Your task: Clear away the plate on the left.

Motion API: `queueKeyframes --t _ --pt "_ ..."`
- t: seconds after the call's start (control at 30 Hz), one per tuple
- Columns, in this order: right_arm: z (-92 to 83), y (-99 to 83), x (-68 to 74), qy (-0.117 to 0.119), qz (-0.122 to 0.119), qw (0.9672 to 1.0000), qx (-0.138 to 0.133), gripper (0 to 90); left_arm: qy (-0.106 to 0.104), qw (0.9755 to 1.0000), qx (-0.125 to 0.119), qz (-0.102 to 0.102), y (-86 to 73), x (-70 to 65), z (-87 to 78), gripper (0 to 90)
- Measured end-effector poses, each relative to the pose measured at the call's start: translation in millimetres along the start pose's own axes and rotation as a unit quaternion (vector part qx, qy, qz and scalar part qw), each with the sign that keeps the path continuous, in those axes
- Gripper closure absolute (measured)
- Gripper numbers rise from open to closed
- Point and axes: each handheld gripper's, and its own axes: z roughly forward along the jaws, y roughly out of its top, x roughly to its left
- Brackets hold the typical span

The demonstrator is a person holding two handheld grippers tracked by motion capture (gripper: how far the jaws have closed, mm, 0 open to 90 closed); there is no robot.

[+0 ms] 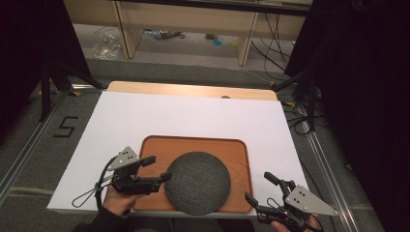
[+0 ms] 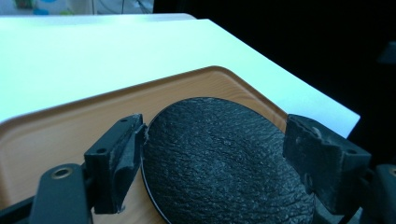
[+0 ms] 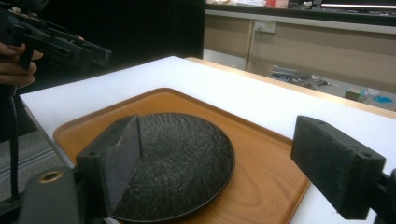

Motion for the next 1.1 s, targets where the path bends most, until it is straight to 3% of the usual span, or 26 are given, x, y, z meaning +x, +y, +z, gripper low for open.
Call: queueKeyframes --t 0.1,0.23,0.47,0.77,0.8,1.1 --pt "0.6 -0.1 0.1 0.003 -0.002 1.0 -0.004 15.7 -0.006 0.9997 -0.007 0.022 -0.5 -3.8 -4.1 20.5" --pt "1.9 -0.5 0.8 0.004 -0.004 0.9999 -0.012 15.4 -0.006 0.9997 -0.009 0.023 -2.4 -7.7 -8.5 20.4" --pt "2.9 -0.7 1.9 0.003 -0.006 0.9999 -0.013 15.4 -0.001 0.9991 -0.009 0.042 -5.2 -13.4 -13.9 20.2" --pt "5.5 -1.5 3.0 0.013 -0.005 0.9998 -0.017 15.4 0.005 0.9991 -0.011 0.041 -10.4 -19.8 -23.0 20.4" --pt "4.2 -1.0 3.0 0.011 -0.007 0.9999 -0.008 15.5 0.005 0.9991 -0.011 0.04 -11.3 -21.1 -24.1 20.4" --pt "3.3 -1.0 3.9 0.011 -0.002 0.9999 -0.003 15.5 0.0 0.9983 -0.001 0.059 -15.3 -29.4 -23.8 20.1"
